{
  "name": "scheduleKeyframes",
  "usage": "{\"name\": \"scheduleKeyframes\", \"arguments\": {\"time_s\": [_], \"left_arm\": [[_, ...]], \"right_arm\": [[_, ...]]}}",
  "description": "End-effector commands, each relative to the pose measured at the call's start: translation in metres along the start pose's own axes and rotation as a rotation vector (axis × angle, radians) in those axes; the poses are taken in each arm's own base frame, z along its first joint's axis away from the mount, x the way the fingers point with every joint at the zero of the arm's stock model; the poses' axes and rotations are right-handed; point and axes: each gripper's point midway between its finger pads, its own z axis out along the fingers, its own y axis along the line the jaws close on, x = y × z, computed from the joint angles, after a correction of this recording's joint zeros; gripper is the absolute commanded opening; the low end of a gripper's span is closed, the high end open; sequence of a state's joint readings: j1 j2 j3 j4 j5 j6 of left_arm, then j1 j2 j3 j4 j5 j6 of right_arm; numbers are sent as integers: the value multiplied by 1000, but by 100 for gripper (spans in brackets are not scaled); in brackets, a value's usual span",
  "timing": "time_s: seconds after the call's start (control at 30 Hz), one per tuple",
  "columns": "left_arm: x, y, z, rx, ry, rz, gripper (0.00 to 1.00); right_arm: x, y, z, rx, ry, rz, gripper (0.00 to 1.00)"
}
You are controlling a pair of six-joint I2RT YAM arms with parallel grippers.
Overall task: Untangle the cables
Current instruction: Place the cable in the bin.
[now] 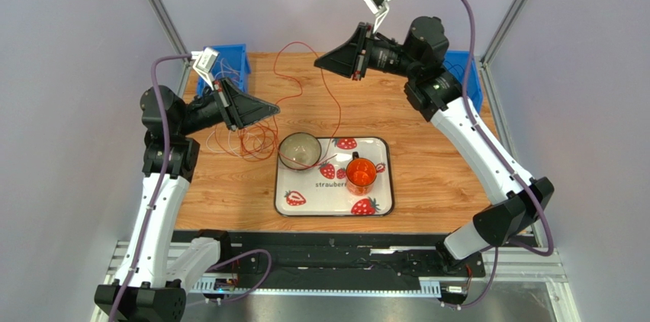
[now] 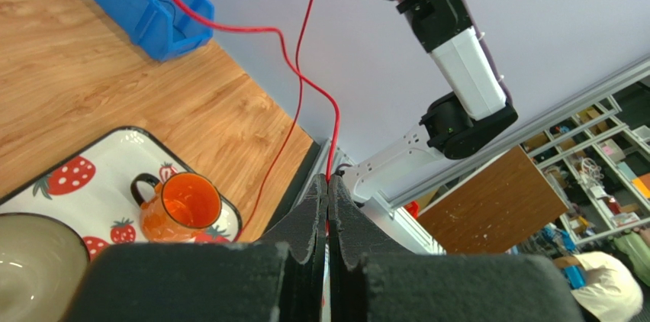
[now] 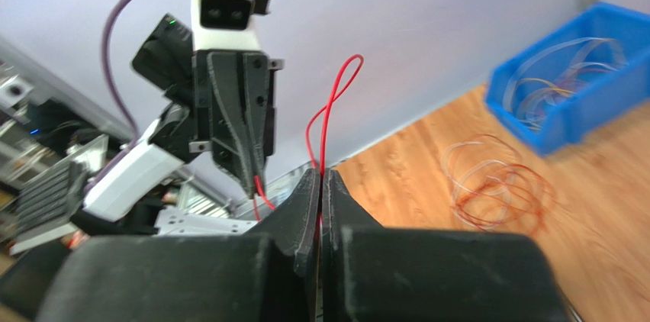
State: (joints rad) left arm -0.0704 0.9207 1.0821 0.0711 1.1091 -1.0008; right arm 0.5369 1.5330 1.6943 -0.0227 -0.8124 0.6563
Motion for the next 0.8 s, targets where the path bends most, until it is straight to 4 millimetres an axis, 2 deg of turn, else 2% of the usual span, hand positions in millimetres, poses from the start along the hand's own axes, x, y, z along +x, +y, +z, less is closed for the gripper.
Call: {"name": "scheduleKeyframes", "arguments": {"time_s": [0.0, 0.03, 0.1, 0.13, 0.17, 0.2, 0.23, 0.3, 0.37, 0.43, 0.47, 0.53, 0.57, 0.63, 0.67, 0.73, 0.77], "left_arm": [[2, 1, 6, 23, 9, 57, 2], [4, 4, 7, 18, 20, 42, 14], [7, 14, 10, -11, 28, 24, 28], [8, 19, 11, -25, 29, 18, 46], [5, 22, 11, -41, 16, 43, 52], [11, 31, 10, -76, 29, -2, 64], [11, 35, 10, -92, 29, -4, 69], [14, 43, 9, -123, 32, -4, 75], [15, 48, 9, -142, 28, 2, 75], [18, 51, 7, -163, 33, -8, 75], [17, 53, 6, -179, 25, 9, 75], [21, 55, 2, -212, 32, 3, 75], [20, 55, 0, -233, 25, 32, 75], [26, 66, -8, -314, 25, 36, 74], [28, 67, -12, -343, 22, 47, 74], [39, 79, -24, -435, 38, 49, 74], [47, 78, -31, -463, 53, 43, 74]], "right_arm": [[-19, -27, -27, 226, -56, -68, 0], [-24, -27, -31, 247, -68, -78, 0], [-38, -34, -40, 300, -106, -103, 0], [-47, -29, -45, 310, -126, -120, 0], [-57, -34, -53, 340, -153, -128, 0], [-62, -35, -57, 349, -165, -124, 0], [-68, -36, -60, 355, -177, -122, 0], [-90, -35, -73, 364, -220, -123, 0], [-110, -35, -86, 375, -254, -139, 0], [-121, -35, -95, 391, -272, -151, 0], [-129, -42, -104, 413, -284, -154, 0], [-142, -39, -114, 423, -303, -187, 0], [-149, -51, -125, 451, -310, -192, 0], [-158, -58, -138, 485, -327, -202, 0], [-165, -67, -151, 518, -343, -204, 0], [-170, -79, -164, 557, -353, -216, 0], [-174, -87, -173, 594, -361, -234, 0]]}}
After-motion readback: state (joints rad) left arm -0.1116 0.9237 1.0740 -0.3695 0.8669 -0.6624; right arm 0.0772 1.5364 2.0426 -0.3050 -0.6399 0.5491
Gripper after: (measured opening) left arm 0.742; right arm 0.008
